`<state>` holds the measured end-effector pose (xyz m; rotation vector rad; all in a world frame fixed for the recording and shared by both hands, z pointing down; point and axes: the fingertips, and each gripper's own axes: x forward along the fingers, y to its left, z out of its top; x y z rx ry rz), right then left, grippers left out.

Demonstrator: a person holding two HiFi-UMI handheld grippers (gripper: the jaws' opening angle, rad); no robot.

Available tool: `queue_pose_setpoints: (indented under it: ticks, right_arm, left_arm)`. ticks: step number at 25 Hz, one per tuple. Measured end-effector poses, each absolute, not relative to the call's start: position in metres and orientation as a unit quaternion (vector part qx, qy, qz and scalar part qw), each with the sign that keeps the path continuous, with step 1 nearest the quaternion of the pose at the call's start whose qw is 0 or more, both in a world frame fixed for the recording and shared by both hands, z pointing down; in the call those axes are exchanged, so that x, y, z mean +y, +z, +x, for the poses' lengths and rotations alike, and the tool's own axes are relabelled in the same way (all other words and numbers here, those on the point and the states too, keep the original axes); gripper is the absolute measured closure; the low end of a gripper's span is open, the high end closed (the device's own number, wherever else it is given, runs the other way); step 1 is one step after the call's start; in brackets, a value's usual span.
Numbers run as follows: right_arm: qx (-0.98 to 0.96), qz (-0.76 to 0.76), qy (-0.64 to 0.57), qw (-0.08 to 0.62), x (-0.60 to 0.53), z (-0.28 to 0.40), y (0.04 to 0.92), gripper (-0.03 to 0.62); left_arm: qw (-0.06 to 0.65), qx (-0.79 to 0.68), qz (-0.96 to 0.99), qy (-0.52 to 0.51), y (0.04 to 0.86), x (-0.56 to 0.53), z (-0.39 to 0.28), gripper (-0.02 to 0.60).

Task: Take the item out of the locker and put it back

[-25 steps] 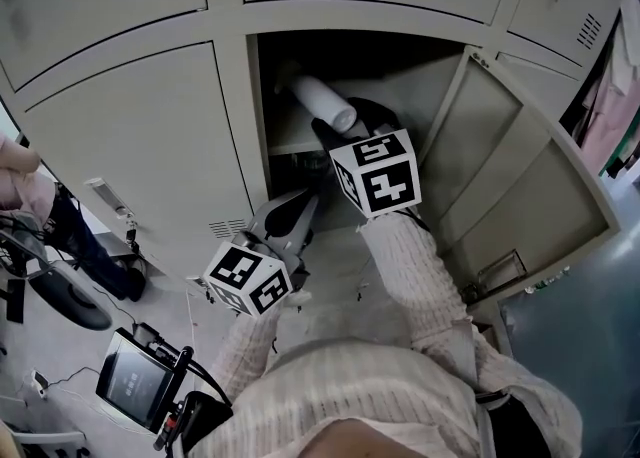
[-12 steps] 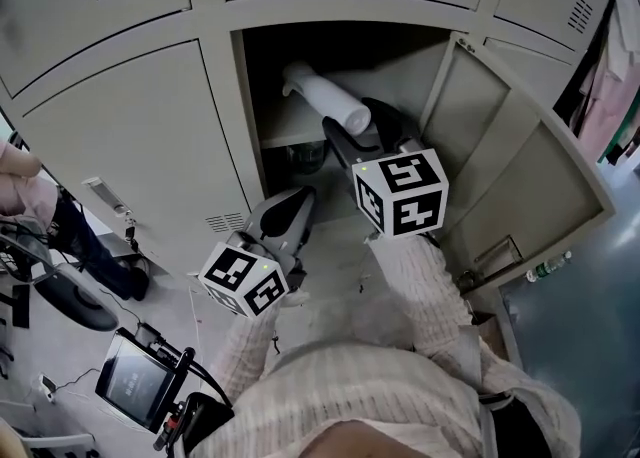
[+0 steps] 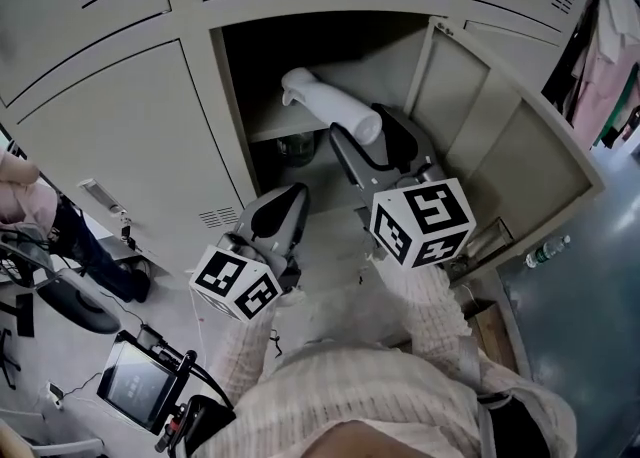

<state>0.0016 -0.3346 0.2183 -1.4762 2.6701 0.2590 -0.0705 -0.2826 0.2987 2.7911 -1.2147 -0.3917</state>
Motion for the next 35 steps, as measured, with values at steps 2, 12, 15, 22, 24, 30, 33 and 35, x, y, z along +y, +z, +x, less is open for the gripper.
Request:
queue_pose_setpoints:
  ticks: [2, 12, 15, 22, 24, 30, 33, 35]
  right_arm:
    - [0.871, -0.481, 0.085, 0.053, -0.326, 0.007, 0.217, 0.327]
    - [0.864, -0.481, 0.101, 0.104, -0.288, 0.029, 0.204, 0.327]
    - [0.863, -0.478, 0.115, 0.118, -0.278, 0.03, 0.195, 0.327]
    - [0.863, -0.465, 0.133, 0.147, -0.261, 0.031, 0.173, 0.327]
    - [0.864, -0.462, 0.134, 0.149, -0.259, 0.029, 0.172, 0.327]
    - [0.874, -0.454, 0.117, 0.128, -0.269, 0.02, 0.189, 0.327]
    - [0.877, -0.451, 0.111, 0.125, -0.271, 0.018, 0.194, 0.327]
    - [0.877, -0.451, 0.111, 0.123, -0.273, 0.017, 0.196, 0.326]
  left_arm:
    - [0.032, -0.398, 0.907, -0.132, 0.294, -0.28, -0.07, 0.577]
    - [0.009, -0.403, 0.904, -0.145, 0.277, -0.266, -0.071, 0.577]
    - [0.009, -0.399, 0.905, -0.146, 0.277, -0.265, -0.068, 0.577]
    - [0.005, -0.4, 0.903, -0.155, 0.271, -0.261, -0.07, 0.577]
    - [0.003, -0.4, 0.903, -0.157, 0.269, -0.261, -0.071, 0.577]
    - [0.0, -0.403, 0.901, -0.163, 0.267, -0.262, -0.075, 0.577]
    - [0.0, -0.403, 0.901, -0.161, 0.268, -0.262, -0.076, 0.578]
    - [-0.003, -0.404, 0.901, -0.158, 0.268, -0.263, -0.077, 0.577]
